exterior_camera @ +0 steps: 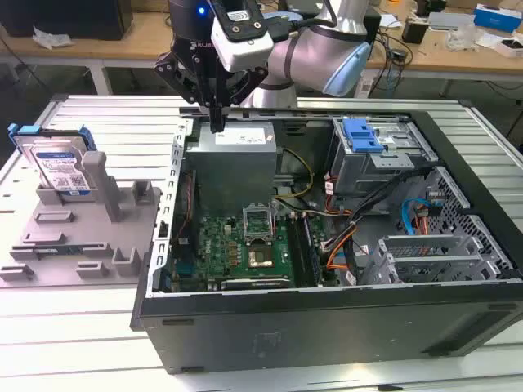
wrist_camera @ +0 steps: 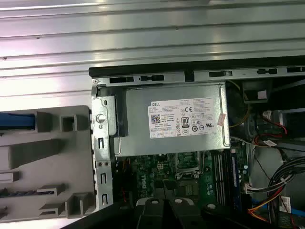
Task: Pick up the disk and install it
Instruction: 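Reach for the disk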
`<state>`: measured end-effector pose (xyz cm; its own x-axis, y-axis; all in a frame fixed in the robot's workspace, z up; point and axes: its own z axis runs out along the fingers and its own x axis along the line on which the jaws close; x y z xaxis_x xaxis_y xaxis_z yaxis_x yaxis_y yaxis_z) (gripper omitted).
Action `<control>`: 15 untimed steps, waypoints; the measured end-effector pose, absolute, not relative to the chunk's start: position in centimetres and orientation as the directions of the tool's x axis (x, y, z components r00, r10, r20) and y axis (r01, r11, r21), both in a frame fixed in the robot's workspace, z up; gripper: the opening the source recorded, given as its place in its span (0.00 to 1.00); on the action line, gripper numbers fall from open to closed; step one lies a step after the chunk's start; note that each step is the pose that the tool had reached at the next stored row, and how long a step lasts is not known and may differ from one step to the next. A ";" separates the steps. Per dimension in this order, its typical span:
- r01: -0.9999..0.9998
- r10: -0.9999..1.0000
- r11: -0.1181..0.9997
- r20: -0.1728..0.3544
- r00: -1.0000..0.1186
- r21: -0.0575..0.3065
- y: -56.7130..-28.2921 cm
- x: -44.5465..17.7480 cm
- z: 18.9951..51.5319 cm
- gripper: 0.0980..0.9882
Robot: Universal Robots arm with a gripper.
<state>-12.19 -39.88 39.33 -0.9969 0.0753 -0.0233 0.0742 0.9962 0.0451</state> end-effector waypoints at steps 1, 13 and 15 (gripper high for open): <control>0.074 0.075 0.996 -0.023 -0.997 0.045 -39.9 -12.2 39.3 0.01; 0.063 0.064 0.997 -0.023 -0.998 0.045 -39.9 -12.2 39.3 0.01; 0.057 0.058 0.997 -0.023 -0.998 0.045 -39.9 -12.2 39.3 0.01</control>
<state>-12.19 -39.88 39.33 -0.9981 0.0578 -0.0233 0.0567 0.9974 0.0451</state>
